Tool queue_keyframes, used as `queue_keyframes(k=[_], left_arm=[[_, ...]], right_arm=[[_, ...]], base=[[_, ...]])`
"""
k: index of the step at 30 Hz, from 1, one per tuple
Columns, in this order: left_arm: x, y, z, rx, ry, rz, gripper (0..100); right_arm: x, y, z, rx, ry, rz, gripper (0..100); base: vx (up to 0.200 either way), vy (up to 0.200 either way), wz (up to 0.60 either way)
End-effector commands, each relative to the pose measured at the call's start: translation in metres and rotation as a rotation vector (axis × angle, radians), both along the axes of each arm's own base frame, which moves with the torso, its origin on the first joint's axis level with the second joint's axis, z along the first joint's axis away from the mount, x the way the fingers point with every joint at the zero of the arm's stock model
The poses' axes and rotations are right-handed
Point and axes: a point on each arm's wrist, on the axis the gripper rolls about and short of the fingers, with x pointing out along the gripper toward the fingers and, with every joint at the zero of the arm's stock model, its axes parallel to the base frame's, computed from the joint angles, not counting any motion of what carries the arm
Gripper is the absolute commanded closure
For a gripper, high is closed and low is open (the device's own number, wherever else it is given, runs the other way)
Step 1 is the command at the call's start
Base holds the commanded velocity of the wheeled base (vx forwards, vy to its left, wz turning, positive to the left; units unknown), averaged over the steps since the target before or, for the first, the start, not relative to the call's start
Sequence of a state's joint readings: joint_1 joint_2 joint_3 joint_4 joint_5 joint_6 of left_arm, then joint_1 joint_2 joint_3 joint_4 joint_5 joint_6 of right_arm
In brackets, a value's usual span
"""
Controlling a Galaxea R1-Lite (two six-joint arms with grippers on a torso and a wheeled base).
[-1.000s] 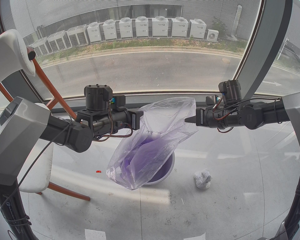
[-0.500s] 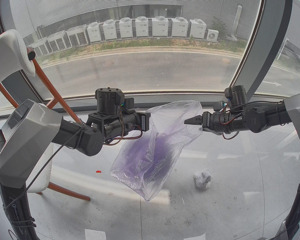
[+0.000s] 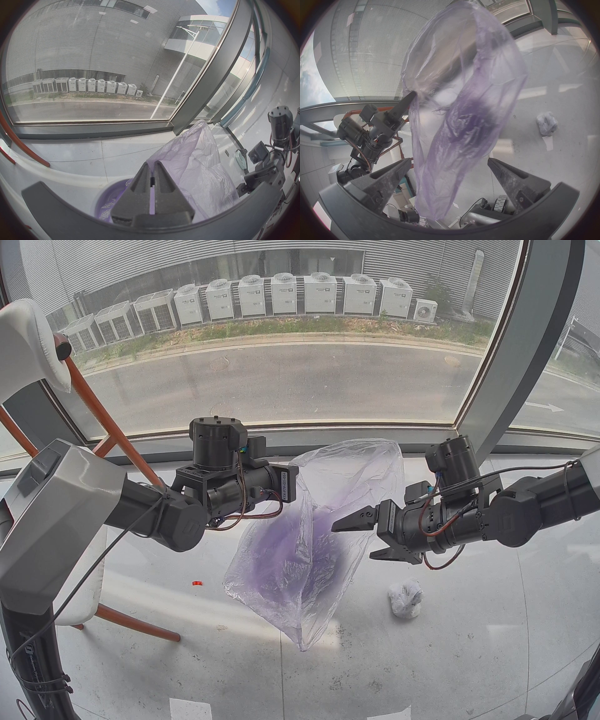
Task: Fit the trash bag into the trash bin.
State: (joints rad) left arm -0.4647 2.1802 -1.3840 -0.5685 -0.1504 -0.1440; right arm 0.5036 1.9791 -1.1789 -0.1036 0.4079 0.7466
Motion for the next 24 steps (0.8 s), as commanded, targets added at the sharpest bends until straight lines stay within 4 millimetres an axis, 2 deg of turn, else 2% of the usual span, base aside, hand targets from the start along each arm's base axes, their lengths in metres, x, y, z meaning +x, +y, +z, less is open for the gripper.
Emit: queue_keyframes(k=[1,3,4,9,13,16,17,18,20,21,23,24], left_arm=[[0.0,0.0,-0.001,0.002,0.004,0.0,100],[-0.001,0.0,-0.001,0.002,0.004,0.0,100],[0.0,0.001,-0.002,0.002,0.005,0.002,100],[0.003,0.011,-0.004,0.007,0.014,0.02,100],[0.01,0.026,-0.006,0.011,0.018,0.048,100],[0.011,0.043,-0.012,0.038,0.031,0.037,100],[0.011,0.043,-0.012,0.04,0.031,0.035,100],[0.007,0.053,-0.008,0.063,0.015,0.022,100],[0.001,0.057,-0.012,0.107,0.013,-0.002,100],[-0.003,0.059,-0.02,0.139,0.024,-0.014,100],[-0.004,0.059,-0.023,0.153,0.029,-0.018,100],[-0.009,0.062,-0.035,0.201,0.047,-0.036,100]], right_arm=[[0.009,0.024,-0.018,-0.008,-0.017,0.011,0],[0.018,0.029,-0.027,-0.013,-0.052,-0.023,0],[0.022,0.031,-0.031,-0.017,-0.068,-0.037,100],[0.033,0.03,-0.036,-0.002,-0.124,-0.078,100],[0.037,0.012,-0.037,-0.014,-0.108,-0.126,100],[0.034,-0.014,-0.031,-0.042,-0.121,-0.158,100],[0.034,-0.016,-0.031,-0.043,-0.122,-0.16,100],[0.032,-0.026,-0.03,-0.072,-0.144,-0.156,100],[0.029,-0.037,-0.037,-0.121,-0.152,-0.138,100],[0.027,-0.041,-0.045,-0.157,-0.153,-0.118,100],[0.026,-0.042,-0.048,-0.171,-0.155,-0.107,100],[0.024,-0.043,-0.057,-0.203,-0.153,-0.079,100]], base=[[0.0,0.0,0.0],[0.0,0.0,0.0],[0.0,0.0,0.0],[0.0,0.0,0.0],[0.0,0.0,0.0],[0.0,0.0,0.0],[0.0,0.0,0.0],[0.0,0.0,0.0],[0.0,0.0,0.0],[0.0,0.0,0.0],[0.0,0.0,0.0],[0.0,0.0,0.0]])
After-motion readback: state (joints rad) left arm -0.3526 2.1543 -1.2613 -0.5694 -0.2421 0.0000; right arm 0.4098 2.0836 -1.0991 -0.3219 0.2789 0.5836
